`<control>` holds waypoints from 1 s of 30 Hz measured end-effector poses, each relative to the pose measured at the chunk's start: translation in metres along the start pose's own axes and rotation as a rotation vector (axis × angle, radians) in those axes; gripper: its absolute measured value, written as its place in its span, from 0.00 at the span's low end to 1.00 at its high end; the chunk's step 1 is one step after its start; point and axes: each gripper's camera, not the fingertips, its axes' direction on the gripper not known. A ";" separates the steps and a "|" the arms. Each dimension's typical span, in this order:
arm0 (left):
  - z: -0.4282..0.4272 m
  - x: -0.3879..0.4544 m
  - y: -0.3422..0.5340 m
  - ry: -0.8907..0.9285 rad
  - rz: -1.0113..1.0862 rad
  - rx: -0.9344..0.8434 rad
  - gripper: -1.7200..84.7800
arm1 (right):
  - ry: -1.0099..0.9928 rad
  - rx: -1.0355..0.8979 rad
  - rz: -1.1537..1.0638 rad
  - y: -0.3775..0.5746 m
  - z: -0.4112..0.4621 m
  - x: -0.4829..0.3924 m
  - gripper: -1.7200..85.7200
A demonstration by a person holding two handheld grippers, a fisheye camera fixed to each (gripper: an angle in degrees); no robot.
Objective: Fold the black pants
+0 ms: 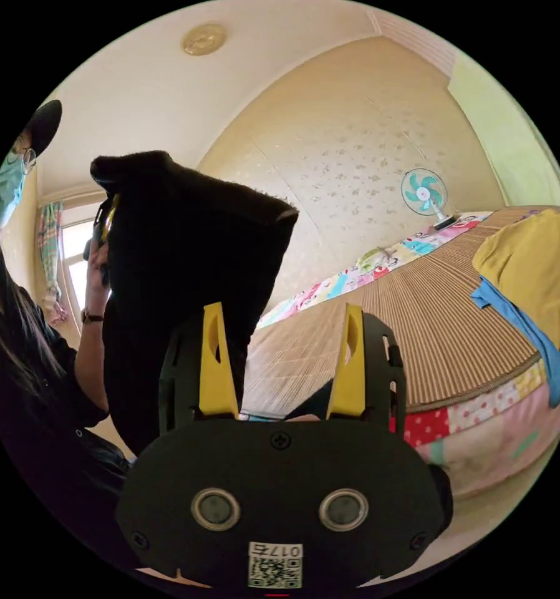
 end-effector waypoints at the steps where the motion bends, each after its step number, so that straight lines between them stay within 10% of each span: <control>1: -0.009 0.008 -0.002 0.011 0.020 0.010 0.06 | -0.083 0.015 -0.011 -0.010 0.022 -0.006 0.28; 6: -0.116 0.078 -0.022 -0.015 0.198 0.151 0.07 | -0.530 0.027 -0.144 -0.101 0.058 -0.087 0.09; 19: -0.291 0.129 -0.078 -0.384 0.246 0.429 0.07 | -0.022 0.520 -0.661 -0.286 -0.051 -0.396 0.08; 30: -0.196 -0.012 -0.169 -0.581 0.076 0.393 0.08 | 0.290 0.483 -0.519 -0.368 0.066 -0.357 0.08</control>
